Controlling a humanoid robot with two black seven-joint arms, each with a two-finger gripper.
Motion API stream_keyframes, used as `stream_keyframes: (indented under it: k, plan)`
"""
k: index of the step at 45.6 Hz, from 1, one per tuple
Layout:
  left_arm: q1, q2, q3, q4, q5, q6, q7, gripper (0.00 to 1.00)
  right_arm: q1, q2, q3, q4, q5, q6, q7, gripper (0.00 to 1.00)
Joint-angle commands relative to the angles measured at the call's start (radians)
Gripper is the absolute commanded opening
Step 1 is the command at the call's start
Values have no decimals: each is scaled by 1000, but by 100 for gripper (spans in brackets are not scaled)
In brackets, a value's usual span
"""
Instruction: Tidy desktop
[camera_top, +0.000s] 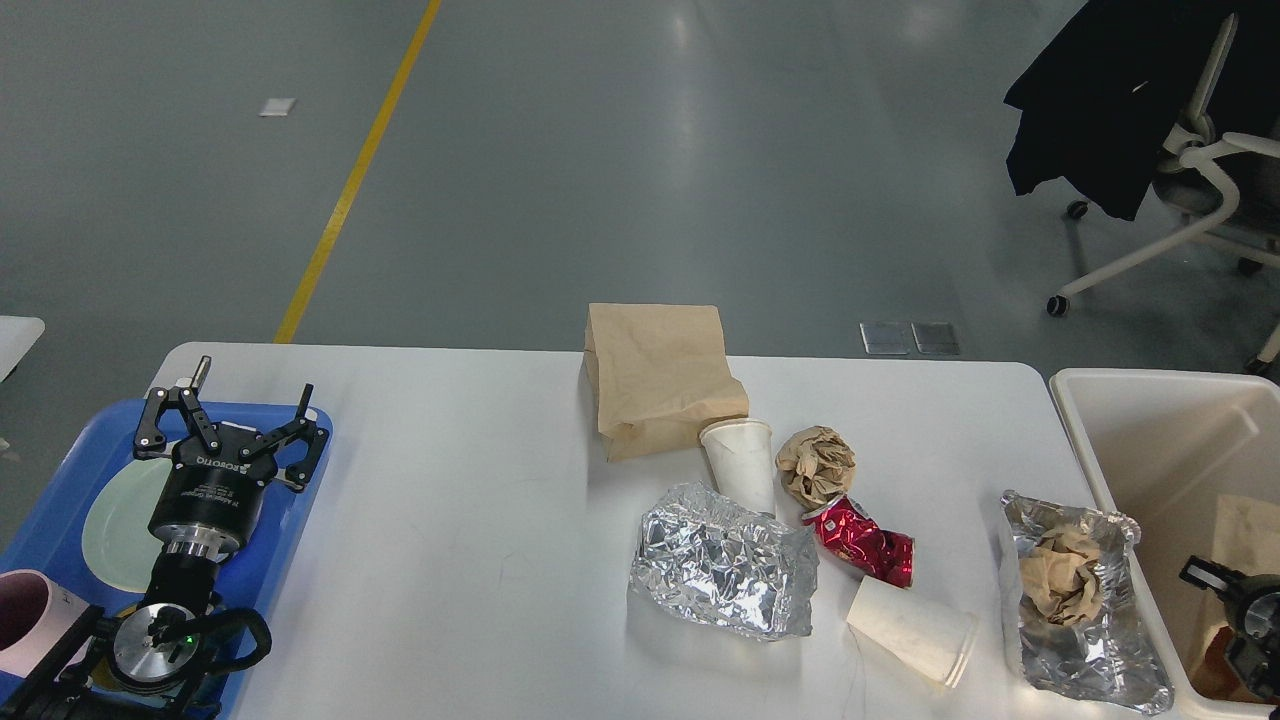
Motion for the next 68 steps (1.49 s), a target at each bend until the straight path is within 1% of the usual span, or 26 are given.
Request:
stream_keyframes:
  k: [1,18,24,28,31,32,33,39,42,45,49,55,58,61,62,68]
  plan:
    - [0,1,0,0,0,0,0,97,-9,-5,-5,0,0,-8,2,100]
    - [0,-1,0,0,0,-1,0,97,-3,-11,-8,3,-11,-8,4,100]
    - [0,-1,0,0,0,-1,0,97,28,-15,-13,15,-17,1,-1,100]
    - [0,-1,0,0,0,-1,0,97,86,-63,-48,25,-37,27,-7,100]
    - [0,-1,0,0,0,0,0,97,147,-97,-91,67,-69,61,-14,100]
    - [0,1,0,0,0,-1,0,97,177,-110,-103,87,-78,72,-21,100]
    - [0,1,0,0,0,-1,0,97,256,-150,-130,145,-98,104,-39,100]
    - [0,-1,0,0,0,-1,0,97,528,-239,-222,374,-165,225,-117,100]
    - [0,1,0,0,0,0,0,97,701,-261,-299,481,-198,302,-154,100]
    - [0,1,0,-1,0,0,0,97,868,-256,-391,577,-201,392,-176,100]
    - [0,-1,0,0,0,0,0,97,1058,-218,-479,672,-201,515,-185,100]
    - [2,-1,0,0,0,0,0,97,1286,-85,-559,747,-193,736,-183,100]
    - [2,1,0,-1,0,-1,0,97,1396,-34,-565,837,-187,839,-182,100]
    - [0,-1,2,0,0,0,0,97,1523,-17,-565,955,-187,854,-182,100]
    - [2,1,2,0,0,0,0,97,1606,-6,-565,1032,-186,848,-183,100]
    - [2,1,2,0,0,0,-2,97,1815,28,-571,1239,-164,848,-182,100]
